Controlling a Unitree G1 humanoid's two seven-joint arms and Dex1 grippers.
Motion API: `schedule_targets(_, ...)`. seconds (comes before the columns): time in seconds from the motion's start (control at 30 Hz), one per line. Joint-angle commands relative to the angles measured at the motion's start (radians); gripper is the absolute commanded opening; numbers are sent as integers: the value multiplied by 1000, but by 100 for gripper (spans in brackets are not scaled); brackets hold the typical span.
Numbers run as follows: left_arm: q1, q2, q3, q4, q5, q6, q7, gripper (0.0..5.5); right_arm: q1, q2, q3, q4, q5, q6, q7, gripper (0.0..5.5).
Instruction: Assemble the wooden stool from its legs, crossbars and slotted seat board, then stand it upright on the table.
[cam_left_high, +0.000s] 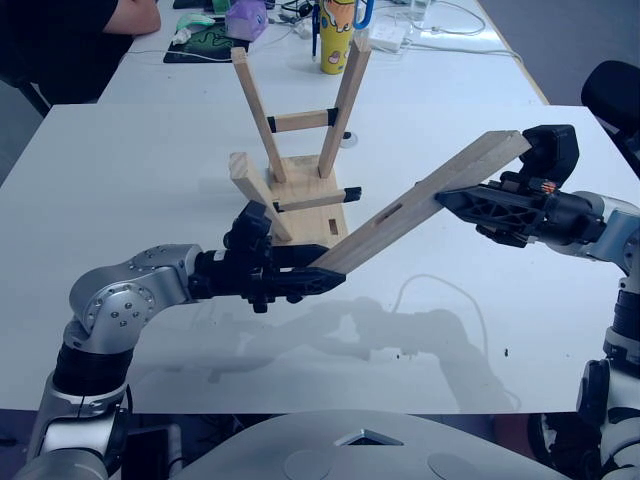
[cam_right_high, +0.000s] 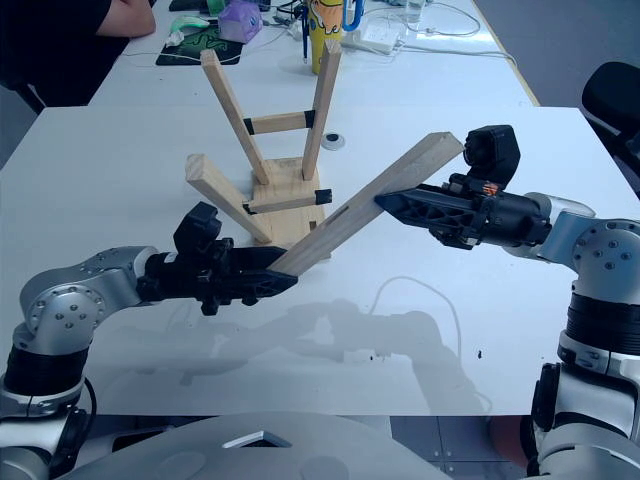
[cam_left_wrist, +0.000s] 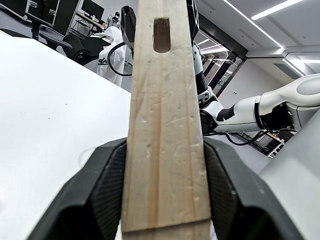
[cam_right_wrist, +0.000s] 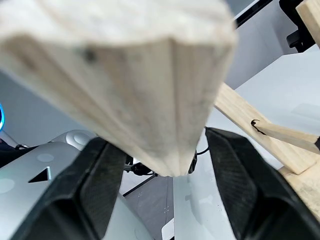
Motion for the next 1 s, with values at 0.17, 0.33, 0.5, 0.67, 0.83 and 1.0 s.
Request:
schedule_targets(0.17, 8, 30, 3, -8, 16, 13, -38, 206, -22, -13, -10, 24, -4, 9, -5, 210)
schedule_targets(0.33, 17, 40, -12, -9, 67, -12, -43, 206, -20, -7, -8, 27, -5, 11, -10, 210)
schedule_targets(0.5, 21, -4, -3, 4, 101, -52, -4, 265, -19, 4, -3, 36, -27, -8, -30, 208)
schedule_targets(0.67, 42, -19, 33, -9, 81, -57, 19, 344, -12, -8, 9, 51, -71, -28, -20, 208)
schedule_targets(0.83, 84, 0, 59, -61, 141, -99, 42, 349, 31, -98, 36, 68, -192, -78, 55, 208)
schedule_targets(1.0, 134, -1, -54, -85, 438, -287, 102, 349, 25, -191, 29, 156, -284, -126, 146, 208)
